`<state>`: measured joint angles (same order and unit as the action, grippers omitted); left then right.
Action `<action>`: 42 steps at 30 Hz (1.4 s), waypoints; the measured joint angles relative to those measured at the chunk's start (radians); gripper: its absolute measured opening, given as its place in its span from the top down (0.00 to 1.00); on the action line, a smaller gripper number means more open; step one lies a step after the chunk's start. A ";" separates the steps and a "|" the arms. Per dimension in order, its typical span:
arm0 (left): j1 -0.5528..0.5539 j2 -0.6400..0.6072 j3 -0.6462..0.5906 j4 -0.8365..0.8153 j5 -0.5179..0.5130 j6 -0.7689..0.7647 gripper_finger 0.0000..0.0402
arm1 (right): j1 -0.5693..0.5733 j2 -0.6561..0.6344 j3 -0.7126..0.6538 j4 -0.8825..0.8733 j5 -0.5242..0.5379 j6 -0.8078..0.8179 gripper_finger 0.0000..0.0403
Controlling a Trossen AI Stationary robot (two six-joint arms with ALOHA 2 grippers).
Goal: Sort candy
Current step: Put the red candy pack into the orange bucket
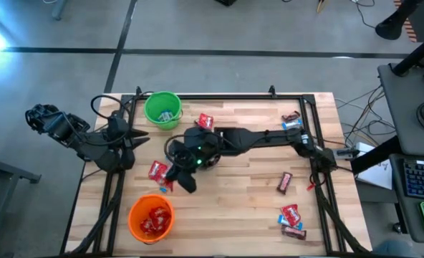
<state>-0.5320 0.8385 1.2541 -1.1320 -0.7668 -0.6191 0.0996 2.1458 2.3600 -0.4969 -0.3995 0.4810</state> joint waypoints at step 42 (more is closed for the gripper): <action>-0.036 0.042 -0.036 0.244 0.616 -0.027 0.89 | 0.055 0.096 -0.003 0.209 -0.106 0.148 0.98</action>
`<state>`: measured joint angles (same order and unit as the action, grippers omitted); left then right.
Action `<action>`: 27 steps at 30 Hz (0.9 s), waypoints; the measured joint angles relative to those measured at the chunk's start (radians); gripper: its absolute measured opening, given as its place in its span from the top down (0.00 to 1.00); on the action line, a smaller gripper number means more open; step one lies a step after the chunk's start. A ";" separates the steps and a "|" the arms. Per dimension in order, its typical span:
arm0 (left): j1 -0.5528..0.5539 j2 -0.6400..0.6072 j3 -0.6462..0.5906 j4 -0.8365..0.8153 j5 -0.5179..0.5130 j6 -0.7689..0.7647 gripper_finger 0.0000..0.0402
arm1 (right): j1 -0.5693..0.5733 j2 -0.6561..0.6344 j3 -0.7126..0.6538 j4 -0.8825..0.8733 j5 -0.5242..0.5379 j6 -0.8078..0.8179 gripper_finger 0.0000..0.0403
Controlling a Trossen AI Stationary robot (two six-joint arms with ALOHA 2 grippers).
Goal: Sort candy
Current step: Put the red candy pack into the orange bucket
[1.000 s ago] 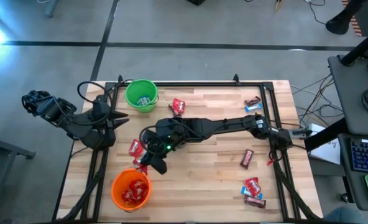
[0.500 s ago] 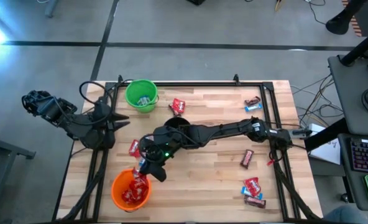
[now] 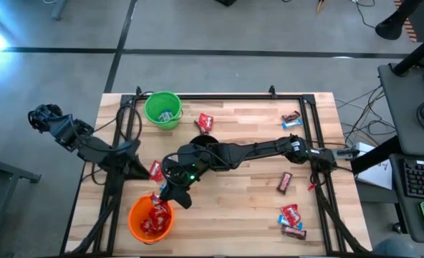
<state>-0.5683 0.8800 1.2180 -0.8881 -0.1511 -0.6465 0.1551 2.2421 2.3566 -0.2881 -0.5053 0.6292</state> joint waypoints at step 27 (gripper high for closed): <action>-0.086 0.096 -0.018 0.080 0.143 -0.043 0.60 | 0.006 -0.002 0.000 0.040 0.007 0.011 0.98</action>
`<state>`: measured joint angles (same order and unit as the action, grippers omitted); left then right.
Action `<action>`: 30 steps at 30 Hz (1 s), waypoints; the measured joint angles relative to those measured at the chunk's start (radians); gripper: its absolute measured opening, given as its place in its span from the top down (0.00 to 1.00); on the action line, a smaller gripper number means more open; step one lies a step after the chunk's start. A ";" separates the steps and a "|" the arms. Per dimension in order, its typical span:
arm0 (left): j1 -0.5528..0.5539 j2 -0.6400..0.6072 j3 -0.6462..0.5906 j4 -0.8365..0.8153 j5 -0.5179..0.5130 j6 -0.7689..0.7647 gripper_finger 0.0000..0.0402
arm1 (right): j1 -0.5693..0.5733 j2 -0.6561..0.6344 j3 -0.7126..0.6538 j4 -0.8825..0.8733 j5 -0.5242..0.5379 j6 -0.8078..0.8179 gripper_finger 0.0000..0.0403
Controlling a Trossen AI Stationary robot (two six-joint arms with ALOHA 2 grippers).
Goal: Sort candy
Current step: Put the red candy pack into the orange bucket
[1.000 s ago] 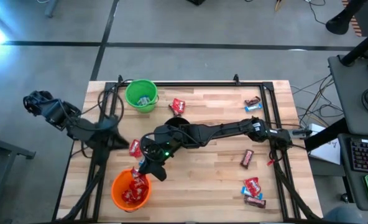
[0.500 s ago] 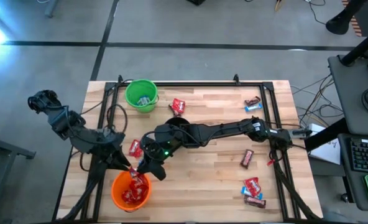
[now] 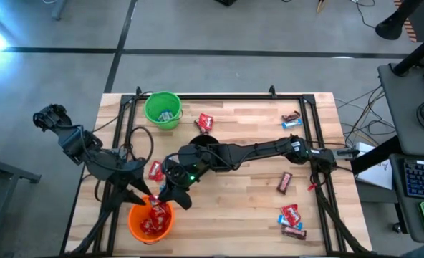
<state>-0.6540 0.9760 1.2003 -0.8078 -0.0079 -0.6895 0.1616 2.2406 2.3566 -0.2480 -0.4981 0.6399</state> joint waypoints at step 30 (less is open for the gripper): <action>0.000 0.055 0.000 0.074 0.060 0.184 0.84 | 0.000 0.035 -0.001 0.134 0.000 0.086 0.98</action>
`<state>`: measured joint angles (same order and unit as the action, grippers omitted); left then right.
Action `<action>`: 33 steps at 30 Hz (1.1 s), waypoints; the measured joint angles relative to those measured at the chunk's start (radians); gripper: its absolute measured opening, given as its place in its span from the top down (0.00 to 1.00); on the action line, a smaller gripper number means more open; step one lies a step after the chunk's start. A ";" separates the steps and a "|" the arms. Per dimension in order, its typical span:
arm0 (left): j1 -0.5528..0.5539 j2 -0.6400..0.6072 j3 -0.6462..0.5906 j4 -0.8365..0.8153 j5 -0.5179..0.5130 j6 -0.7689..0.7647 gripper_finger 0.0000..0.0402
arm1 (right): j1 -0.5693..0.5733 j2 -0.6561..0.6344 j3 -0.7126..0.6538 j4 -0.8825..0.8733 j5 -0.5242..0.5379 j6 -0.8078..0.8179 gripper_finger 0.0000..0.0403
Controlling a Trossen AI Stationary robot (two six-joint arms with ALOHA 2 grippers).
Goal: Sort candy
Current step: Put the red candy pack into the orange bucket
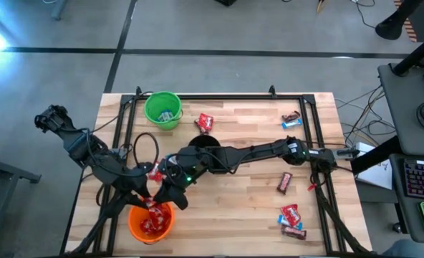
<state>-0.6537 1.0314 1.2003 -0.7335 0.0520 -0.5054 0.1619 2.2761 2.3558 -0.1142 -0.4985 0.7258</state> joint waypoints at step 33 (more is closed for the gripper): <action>-0.008 -0.033 0.000 -0.029 0.114 -0.108 1.00 | -0.012 -0.015 0.000 0.018 -0.009 -0.032 0.53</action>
<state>-0.6613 0.9981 1.2003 -0.7622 0.1664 -0.6138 0.1504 2.2608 2.3558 -0.0957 -0.5078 0.6935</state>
